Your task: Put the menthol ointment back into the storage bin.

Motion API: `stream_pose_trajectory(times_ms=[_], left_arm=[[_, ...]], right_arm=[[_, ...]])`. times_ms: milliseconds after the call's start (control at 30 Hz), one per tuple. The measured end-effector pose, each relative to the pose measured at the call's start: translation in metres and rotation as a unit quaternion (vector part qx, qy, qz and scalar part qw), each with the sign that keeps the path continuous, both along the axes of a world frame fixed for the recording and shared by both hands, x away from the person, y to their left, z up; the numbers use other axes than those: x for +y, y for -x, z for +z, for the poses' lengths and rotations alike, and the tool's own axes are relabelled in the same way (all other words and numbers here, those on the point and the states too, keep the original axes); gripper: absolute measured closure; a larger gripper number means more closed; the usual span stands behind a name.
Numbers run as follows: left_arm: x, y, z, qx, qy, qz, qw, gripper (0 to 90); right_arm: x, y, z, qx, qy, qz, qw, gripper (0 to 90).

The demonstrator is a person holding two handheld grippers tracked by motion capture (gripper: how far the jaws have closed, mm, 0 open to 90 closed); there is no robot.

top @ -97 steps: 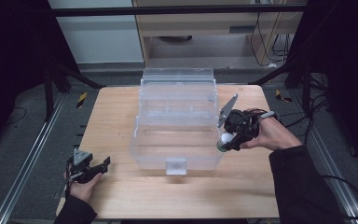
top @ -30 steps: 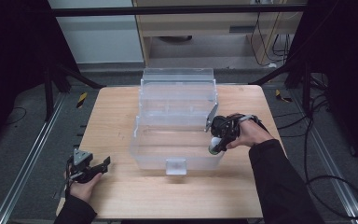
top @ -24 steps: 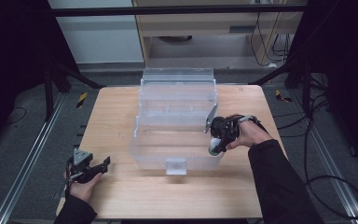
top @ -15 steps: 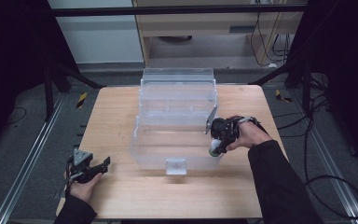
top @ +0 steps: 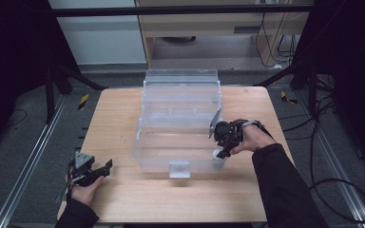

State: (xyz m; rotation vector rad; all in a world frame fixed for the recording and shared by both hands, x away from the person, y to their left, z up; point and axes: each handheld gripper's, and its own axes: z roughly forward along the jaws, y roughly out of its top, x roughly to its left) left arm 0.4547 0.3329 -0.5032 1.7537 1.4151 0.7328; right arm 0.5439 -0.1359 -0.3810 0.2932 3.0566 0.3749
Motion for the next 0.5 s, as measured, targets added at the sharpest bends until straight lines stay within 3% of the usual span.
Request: stream_pose_trajectory(times_ms=[333,500], left_arm=[[0.000,0.000,0.000,0.000,-0.001,0.000,1.0000,23.2],[0.000,0.000,0.000,-0.001,-0.001,0.000,1.0000,23.1]], right_arm=[[-0.006,0.003,0.009,-0.017,-0.014,-0.015,0.9997,48.8],[-0.013,0.007,0.019,-0.037,-0.034,-0.038,0.9980,40.1]])
